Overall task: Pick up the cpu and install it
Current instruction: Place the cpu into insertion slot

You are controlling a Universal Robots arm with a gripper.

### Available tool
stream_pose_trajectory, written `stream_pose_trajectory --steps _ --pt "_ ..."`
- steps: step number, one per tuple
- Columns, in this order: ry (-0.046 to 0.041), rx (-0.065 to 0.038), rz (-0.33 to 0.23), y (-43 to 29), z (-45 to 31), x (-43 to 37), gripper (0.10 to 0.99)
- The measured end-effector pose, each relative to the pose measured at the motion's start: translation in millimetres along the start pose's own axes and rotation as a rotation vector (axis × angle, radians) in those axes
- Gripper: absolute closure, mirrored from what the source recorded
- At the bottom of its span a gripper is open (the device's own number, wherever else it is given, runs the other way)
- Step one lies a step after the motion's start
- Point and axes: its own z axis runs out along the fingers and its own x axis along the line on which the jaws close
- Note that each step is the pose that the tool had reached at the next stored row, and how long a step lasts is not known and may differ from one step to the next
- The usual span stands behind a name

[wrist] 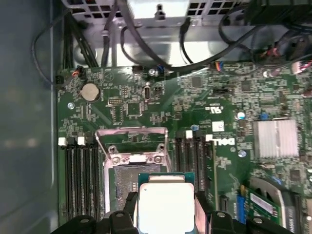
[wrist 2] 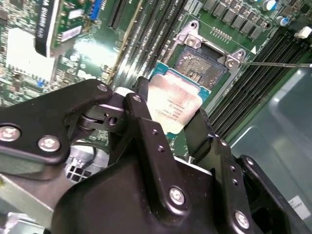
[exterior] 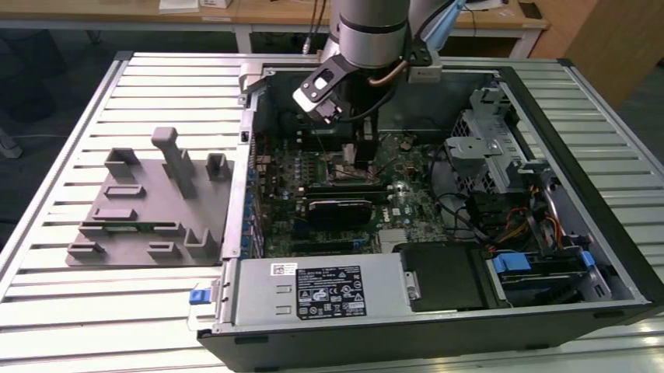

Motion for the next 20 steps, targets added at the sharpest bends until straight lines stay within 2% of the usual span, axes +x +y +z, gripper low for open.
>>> stream_pose_trajectory --steps 10,12,16,20 --pt "-0.0021 -0.001 -0.025 -4.6 15.2 14.5 0.545" --pt "-0.0028 -0.001 -0.031 -5.1 18.2 15.7 0.545" --pt "-0.0098 -0.001 -0.034 -6.1 24.3 16.3 0.545" --pt "-0.0111 -0.001 -0.037 -6.7 29.6 17.0 0.545"
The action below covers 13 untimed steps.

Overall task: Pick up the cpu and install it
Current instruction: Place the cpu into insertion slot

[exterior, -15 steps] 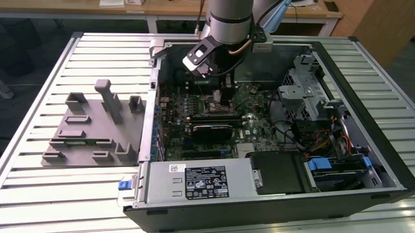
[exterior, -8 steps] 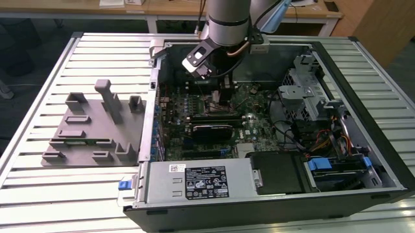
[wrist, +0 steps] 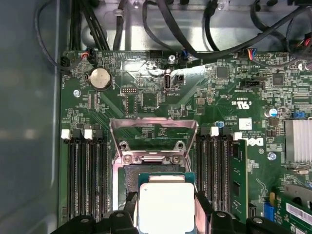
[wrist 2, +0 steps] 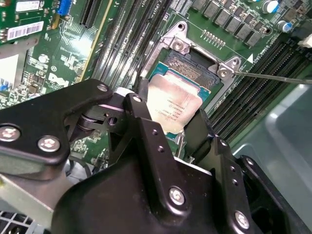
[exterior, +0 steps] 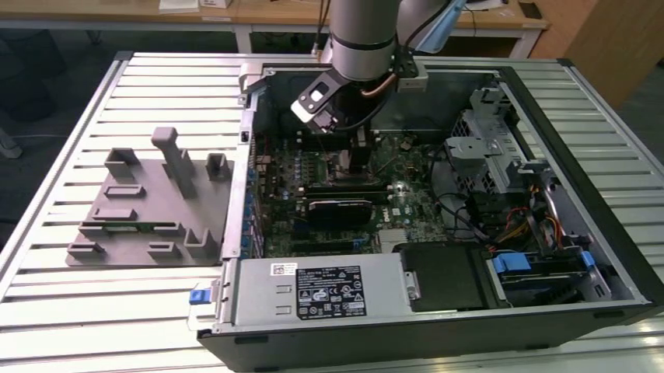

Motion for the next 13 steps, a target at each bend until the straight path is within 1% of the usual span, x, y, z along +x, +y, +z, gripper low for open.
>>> stream_pose_trajectory --steps 6,11,13 --pt "-0.0004 0.0 -0.003 -1.1 5.8 1.1 0.545" --pt "-0.0001 0.0 -0.006 -2.9 9.9 6.7 0.545" --pt "-0.0003 0.0 -0.007 -3.1 11.7 7.1 0.545"
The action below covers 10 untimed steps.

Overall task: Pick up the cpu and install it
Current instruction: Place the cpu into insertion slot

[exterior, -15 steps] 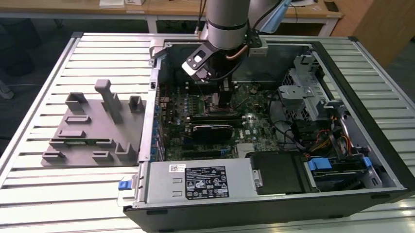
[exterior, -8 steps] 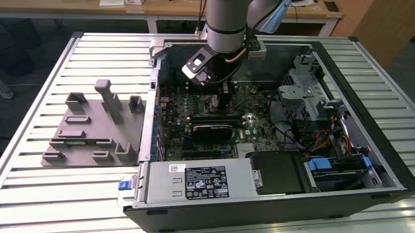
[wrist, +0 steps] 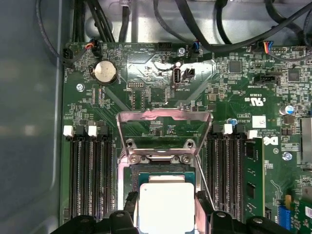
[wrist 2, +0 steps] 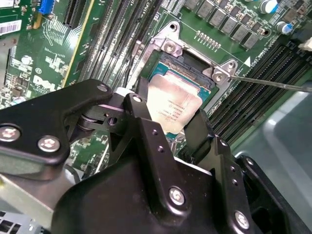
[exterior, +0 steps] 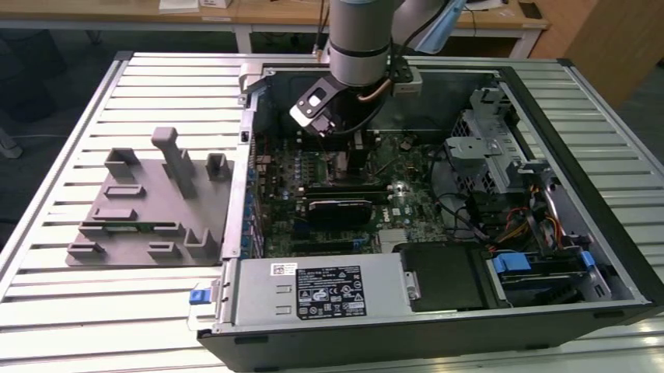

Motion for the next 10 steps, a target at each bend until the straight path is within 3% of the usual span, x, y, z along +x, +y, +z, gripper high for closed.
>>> stream_pose_trajectory --steps 10 --pt "-0.0015 0.0 0.0 -0.5 5.9 0.1 0.545"
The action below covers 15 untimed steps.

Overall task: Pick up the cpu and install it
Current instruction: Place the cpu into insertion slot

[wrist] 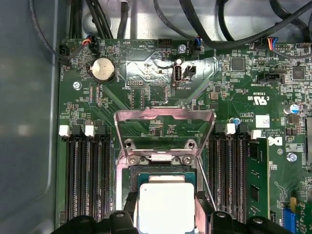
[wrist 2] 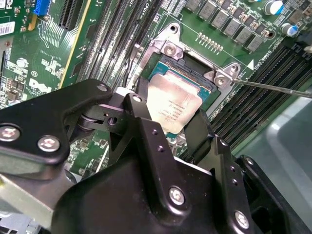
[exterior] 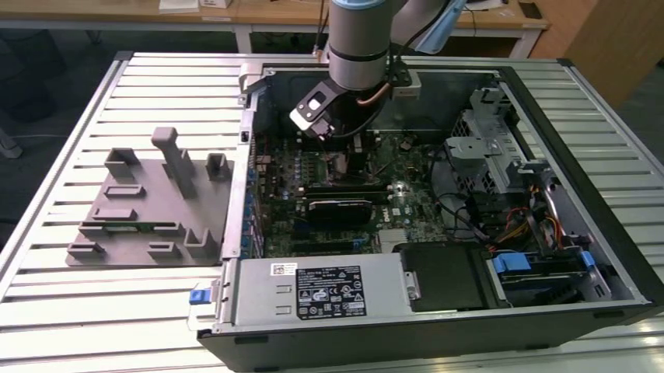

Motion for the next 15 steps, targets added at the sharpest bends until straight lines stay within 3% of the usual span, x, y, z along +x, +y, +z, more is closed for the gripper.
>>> stream_pose_trajectory --steps 11,15 --pt "0.0001 0.0 0.0 -0.4 3.0 0.1 0.545" --pt "0.0001 0.0 0.0 -0.4 3.0 0.1 0.471"
